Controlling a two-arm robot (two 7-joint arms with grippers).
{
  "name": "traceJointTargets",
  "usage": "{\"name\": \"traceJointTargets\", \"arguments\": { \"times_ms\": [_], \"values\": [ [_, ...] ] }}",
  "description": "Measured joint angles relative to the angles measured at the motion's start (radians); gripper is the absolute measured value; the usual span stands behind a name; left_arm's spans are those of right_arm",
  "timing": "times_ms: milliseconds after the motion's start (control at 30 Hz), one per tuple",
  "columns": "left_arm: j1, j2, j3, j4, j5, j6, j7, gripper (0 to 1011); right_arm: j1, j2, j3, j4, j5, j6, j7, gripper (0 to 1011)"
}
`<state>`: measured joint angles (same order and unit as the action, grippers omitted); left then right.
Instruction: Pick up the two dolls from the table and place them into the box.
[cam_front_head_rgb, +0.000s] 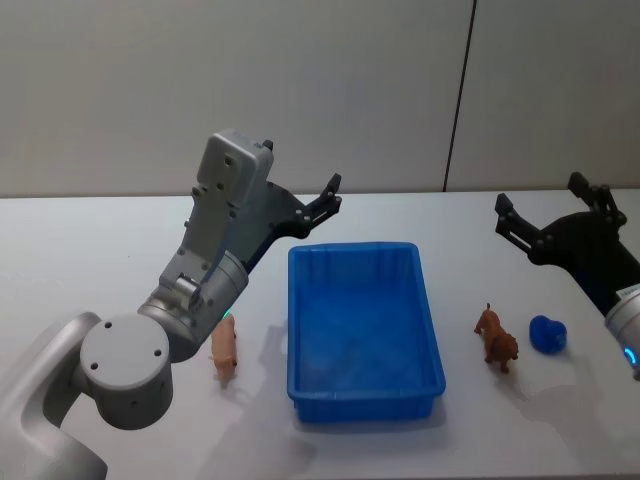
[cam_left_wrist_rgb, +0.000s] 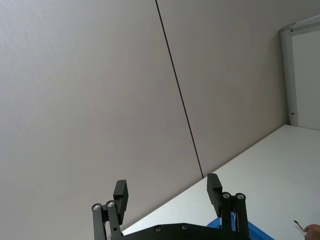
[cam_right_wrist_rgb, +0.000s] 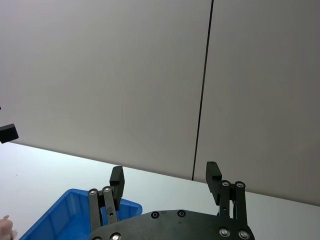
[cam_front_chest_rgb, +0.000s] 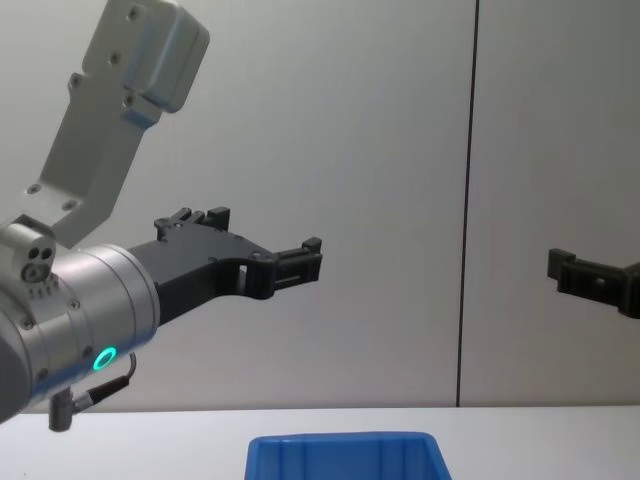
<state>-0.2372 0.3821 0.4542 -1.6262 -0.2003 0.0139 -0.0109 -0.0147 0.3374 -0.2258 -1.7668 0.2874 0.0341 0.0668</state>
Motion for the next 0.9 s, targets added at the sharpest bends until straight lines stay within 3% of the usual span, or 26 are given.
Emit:
{"name": "traceJointTargets", "arguments": {
  "times_ms": [900],
  "values": [
    [0.0,0.0,0.0,0.0,0.0,0.0,0.0,1001,0.0,0.0,0.0,0.0,0.0,0.0,0.0,1001]
  ]
}}
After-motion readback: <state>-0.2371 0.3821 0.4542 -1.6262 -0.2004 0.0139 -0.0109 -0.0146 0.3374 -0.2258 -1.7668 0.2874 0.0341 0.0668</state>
